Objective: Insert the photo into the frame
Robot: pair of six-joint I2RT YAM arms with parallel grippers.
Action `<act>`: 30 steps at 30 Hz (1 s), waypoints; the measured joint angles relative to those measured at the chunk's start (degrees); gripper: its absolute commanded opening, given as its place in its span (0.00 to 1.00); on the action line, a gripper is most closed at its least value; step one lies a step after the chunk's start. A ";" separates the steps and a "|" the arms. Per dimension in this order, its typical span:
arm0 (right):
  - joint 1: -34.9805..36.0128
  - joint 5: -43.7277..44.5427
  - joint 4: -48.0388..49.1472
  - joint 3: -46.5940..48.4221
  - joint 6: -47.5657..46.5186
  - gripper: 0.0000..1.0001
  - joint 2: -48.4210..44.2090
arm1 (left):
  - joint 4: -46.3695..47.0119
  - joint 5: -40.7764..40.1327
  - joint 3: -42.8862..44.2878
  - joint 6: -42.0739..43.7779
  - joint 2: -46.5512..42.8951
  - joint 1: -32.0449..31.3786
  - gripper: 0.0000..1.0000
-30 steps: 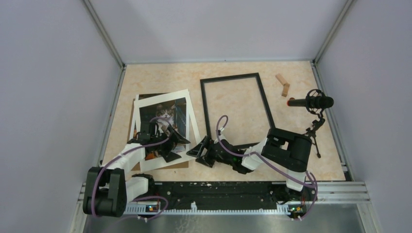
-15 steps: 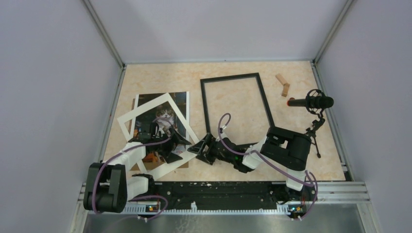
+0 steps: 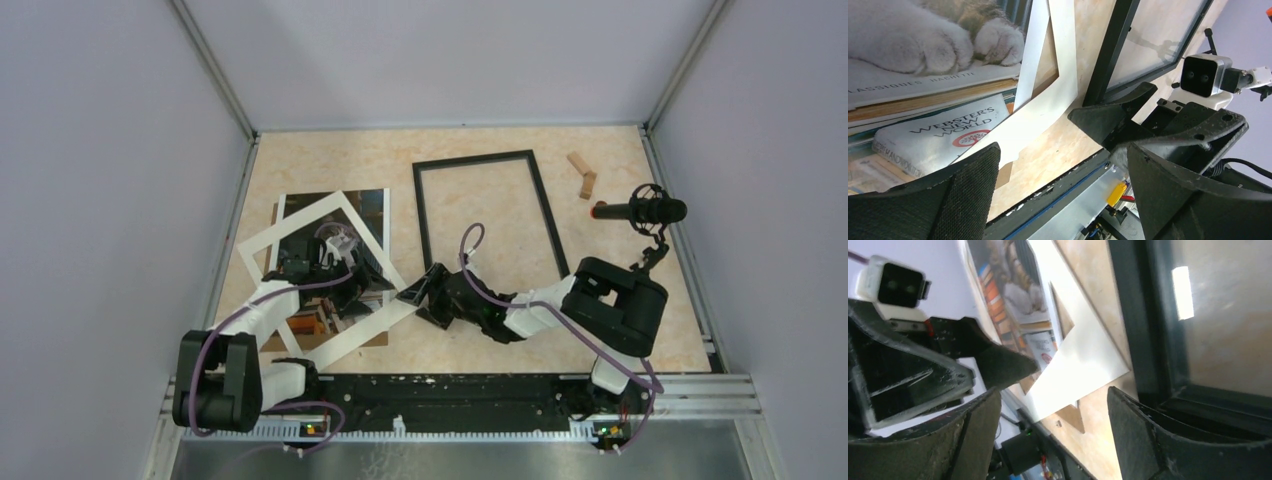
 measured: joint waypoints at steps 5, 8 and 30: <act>0.79 4.70 -7.15 4.04 -3.08 0.75 -0.13 | 0.20 -1.40 0.00 0.00 0.79 0.00 0.99; 1.95 6.97 -13.16 6.84 0.81 0.73 0.24 | 0.50 -1.77 0.00 -0.24 3.93 0.02 0.99; 3.17 8.48 -23.08 7.67 -13.88 0.75 -7.82 | -0.11 -2.99 3.02 4.48 -4.42 0.31 0.99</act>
